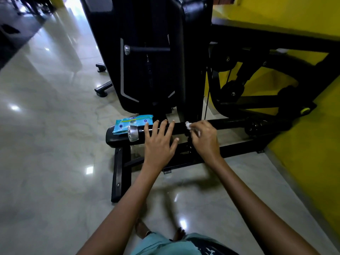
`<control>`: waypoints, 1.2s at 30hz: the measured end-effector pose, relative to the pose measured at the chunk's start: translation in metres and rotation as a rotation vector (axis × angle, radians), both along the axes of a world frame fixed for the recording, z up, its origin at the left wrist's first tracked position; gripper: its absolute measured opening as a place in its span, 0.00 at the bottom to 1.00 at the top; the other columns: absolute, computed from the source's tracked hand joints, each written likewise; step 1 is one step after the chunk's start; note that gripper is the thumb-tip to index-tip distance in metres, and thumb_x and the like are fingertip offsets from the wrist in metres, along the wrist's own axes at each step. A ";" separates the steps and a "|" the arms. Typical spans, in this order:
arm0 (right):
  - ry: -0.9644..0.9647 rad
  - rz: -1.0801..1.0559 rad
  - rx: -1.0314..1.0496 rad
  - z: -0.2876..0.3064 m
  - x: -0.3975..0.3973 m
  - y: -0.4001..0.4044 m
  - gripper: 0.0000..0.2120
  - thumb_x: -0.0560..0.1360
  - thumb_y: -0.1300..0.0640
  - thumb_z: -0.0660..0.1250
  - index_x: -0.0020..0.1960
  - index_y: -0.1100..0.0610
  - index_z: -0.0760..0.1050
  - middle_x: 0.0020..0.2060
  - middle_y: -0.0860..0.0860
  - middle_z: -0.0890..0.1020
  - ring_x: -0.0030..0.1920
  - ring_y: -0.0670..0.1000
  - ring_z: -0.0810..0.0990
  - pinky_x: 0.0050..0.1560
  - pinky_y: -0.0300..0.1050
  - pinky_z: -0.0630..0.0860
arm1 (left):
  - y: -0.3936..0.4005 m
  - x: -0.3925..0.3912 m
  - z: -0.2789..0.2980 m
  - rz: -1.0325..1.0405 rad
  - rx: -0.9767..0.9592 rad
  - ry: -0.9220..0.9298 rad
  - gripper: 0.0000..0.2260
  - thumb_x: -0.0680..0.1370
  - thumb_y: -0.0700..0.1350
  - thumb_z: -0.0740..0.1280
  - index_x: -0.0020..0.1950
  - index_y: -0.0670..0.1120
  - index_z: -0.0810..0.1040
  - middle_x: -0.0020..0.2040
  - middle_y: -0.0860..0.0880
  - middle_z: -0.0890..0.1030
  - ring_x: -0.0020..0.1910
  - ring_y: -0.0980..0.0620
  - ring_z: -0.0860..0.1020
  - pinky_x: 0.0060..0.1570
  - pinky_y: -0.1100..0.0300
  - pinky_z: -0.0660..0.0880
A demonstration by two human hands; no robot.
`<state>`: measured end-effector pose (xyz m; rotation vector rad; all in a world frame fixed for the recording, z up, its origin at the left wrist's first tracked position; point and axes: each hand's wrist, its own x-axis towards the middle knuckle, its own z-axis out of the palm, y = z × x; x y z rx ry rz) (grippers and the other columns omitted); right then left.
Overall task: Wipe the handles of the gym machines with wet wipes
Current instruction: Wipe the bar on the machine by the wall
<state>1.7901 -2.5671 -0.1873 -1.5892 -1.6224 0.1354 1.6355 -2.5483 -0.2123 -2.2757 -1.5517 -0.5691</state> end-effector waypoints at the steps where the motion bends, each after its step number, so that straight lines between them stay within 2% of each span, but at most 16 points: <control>1: 0.016 -0.045 0.004 0.002 0.006 0.002 0.07 0.71 0.68 0.69 0.49 0.63 0.81 0.44 0.57 0.80 0.43 0.53 0.79 0.43 0.40 0.75 | 0.000 0.000 0.000 0.002 0.006 -0.005 0.24 0.76 0.57 0.57 0.68 0.46 0.73 0.62 0.44 0.77 0.63 0.42 0.72 0.66 0.42 0.57; 3: 0.036 -0.127 0.001 0.006 0.011 0.011 0.06 0.72 0.67 0.69 0.48 0.63 0.81 0.44 0.57 0.80 0.43 0.53 0.79 0.42 0.35 0.71 | 0.001 0.000 -0.001 0.000 0.019 -0.015 0.24 0.76 0.57 0.57 0.67 0.46 0.73 0.61 0.44 0.77 0.62 0.43 0.71 0.66 0.42 0.58; 9: -0.105 0.044 -0.030 0.003 -0.003 0.010 0.09 0.71 0.69 0.67 0.50 0.63 0.80 0.44 0.57 0.79 0.45 0.53 0.78 0.44 0.43 0.77 | 0.003 0.006 -0.003 0.018 0.072 -0.066 0.24 0.75 0.57 0.57 0.65 0.45 0.75 0.57 0.43 0.78 0.59 0.44 0.69 0.65 0.42 0.57; 13: -0.036 -0.071 -0.009 0.009 0.024 0.011 0.06 0.70 0.69 0.69 0.46 0.64 0.81 0.41 0.58 0.80 0.41 0.53 0.79 0.41 0.35 0.70 | 0.003 0.008 -0.003 0.033 0.087 -0.071 0.24 0.76 0.57 0.57 0.68 0.48 0.73 0.55 0.44 0.78 0.58 0.43 0.71 0.65 0.41 0.57; 15: 0.006 -0.130 -0.025 0.013 0.028 0.020 0.06 0.72 0.68 0.68 0.47 0.64 0.81 0.43 0.58 0.81 0.41 0.50 0.78 0.41 0.30 0.69 | 0.005 0.008 -0.004 0.037 0.105 -0.060 0.23 0.76 0.57 0.57 0.68 0.49 0.72 0.55 0.43 0.78 0.57 0.43 0.70 0.64 0.41 0.58; 18: -0.025 -0.070 -0.026 0.015 0.014 0.021 0.06 0.72 0.68 0.67 0.48 0.64 0.81 0.45 0.58 0.81 0.46 0.52 0.79 0.47 0.41 0.77 | 0.006 0.008 -0.007 0.038 0.117 -0.052 0.23 0.77 0.57 0.57 0.68 0.49 0.73 0.55 0.43 0.78 0.58 0.44 0.69 0.64 0.41 0.58; 20: -0.081 0.001 -0.042 0.009 0.007 0.013 0.08 0.72 0.69 0.67 0.49 0.64 0.81 0.46 0.58 0.80 0.47 0.53 0.79 0.48 0.45 0.78 | 0.006 0.007 -0.009 0.031 0.130 -0.051 0.23 0.77 0.57 0.57 0.67 0.49 0.74 0.55 0.44 0.78 0.58 0.45 0.68 0.64 0.42 0.58; 22: -0.072 0.013 -0.039 0.006 0.012 0.005 0.08 0.71 0.69 0.68 0.49 0.64 0.81 0.45 0.57 0.80 0.46 0.53 0.79 0.47 0.44 0.78 | 0.007 0.006 -0.009 0.030 0.144 -0.042 0.22 0.77 0.57 0.57 0.68 0.50 0.73 0.55 0.44 0.78 0.58 0.44 0.68 0.64 0.41 0.58; 24: -0.027 -0.065 -0.014 0.007 0.023 0.006 0.07 0.70 0.70 0.68 0.47 0.64 0.81 0.44 0.58 0.81 0.44 0.53 0.80 0.45 0.41 0.77 | 0.007 0.007 -0.008 0.035 0.153 -0.012 0.23 0.76 0.57 0.57 0.69 0.51 0.71 0.55 0.44 0.77 0.58 0.44 0.68 0.64 0.40 0.58; 27: 0.015 -0.149 -0.024 0.010 0.022 0.016 0.06 0.71 0.69 0.68 0.47 0.64 0.81 0.43 0.58 0.81 0.44 0.53 0.80 0.44 0.34 0.71 | 0.005 0.012 -0.006 0.057 0.131 0.026 0.24 0.76 0.58 0.56 0.71 0.54 0.68 0.54 0.44 0.78 0.56 0.42 0.72 0.63 0.36 0.60; 29: 0.003 -0.096 -0.040 0.009 0.011 0.015 0.06 0.71 0.68 0.68 0.48 0.65 0.81 0.44 0.58 0.81 0.45 0.54 0.80 0.45 0.38 0.74 | 0.003 0.017 0.000 0.081 0.092 -0.013 0.25 0.76 0.59 0.55 0.71 0.54 0.68 0.55 0.44 0.78 0.55 0.41 0.75 0.61 0.33 0.63; 31: -0.028 -0.014 -0.059 0.007 0.008 0.010 0.08 0.71 0.69 0.68 0.49 0.65 0.81 0.45 0.58 0.80 0.46 0.54 0.79 0.47 0.42 0.76 | 0.006 0.024 0.010 0.071 0.051 -0.100 0.26 0.75 0.59 0.55 0.71 0.51 0.70 0.58 0.45 0.78 0.59 0.40 0.75 0.60 0.30 0.62; 33: -0.044 0.007 -0.047 0.009 0.020 0.008 0.07 0.71 0.68 0.69 0.47 0.64 0.81 0.42 0.58 0.80 0.42 0.53 0.79 0.44 0.35 0.72 | 0.010 0.034 0.014 -0.001 0.013 -0.137 0.27 0.74 0.58 0.56 0.70 0.47 0.71 0.62 0.45 0.77 0.63 0.40 0.74 0.61 0.31 0.63; 36: -0.003 -0.117 -0.052 0.012 0.038 0.016 0.05 0.72 0.66 0.69 0.46 0.64 0.82 0.41 0.58 0.81 0.41 0.53 0.79 0.41 0.29 0.66 | 0.012 0.047 0.010 -0.058 -0.071 -0.059 0.29 0.74 0.60 0.58 0.69 0.46 0.71 0.61 0.45 0.78 0.60 0.43 0.76 0.64 0.37 0.64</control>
